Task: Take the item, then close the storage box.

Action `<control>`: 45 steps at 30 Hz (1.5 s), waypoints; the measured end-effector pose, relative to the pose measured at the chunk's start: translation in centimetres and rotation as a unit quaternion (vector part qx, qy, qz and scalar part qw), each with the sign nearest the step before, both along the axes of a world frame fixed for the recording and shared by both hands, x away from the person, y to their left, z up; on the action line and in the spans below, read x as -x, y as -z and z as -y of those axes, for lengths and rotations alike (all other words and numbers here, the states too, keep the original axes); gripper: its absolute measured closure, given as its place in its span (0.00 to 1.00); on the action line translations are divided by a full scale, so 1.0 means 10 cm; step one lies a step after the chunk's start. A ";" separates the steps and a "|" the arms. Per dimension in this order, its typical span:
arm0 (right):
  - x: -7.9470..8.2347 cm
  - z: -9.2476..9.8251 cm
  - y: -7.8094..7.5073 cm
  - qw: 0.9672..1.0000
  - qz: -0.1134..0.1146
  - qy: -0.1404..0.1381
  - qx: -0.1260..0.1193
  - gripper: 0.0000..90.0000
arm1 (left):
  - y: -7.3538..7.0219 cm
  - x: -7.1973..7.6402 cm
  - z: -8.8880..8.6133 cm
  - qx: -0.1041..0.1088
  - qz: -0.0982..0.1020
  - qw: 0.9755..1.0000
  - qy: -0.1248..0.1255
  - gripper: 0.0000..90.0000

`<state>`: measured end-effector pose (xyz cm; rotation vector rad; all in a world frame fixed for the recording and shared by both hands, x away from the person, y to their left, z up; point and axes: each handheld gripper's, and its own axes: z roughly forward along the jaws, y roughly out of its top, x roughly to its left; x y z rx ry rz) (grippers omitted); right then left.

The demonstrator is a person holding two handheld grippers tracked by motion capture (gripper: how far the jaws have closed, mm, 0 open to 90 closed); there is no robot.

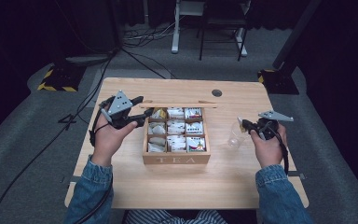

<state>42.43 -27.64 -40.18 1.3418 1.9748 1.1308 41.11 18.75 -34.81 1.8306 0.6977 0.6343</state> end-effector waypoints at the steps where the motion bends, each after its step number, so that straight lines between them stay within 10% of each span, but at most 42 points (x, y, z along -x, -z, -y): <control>1: 0.00 0.00 0.01 1.000 -0.002 0.001 -0.002 1.00 | 0.00 0.00 0.00 0.000 0.000 1.000 0.000 0.48; 45: 0.35 0.42 0.04 0.999 -0.022 0.026 0.028 0.61 | 0.02 0.05 0.02 -0.021 -0.007 1.000 0.001 0.47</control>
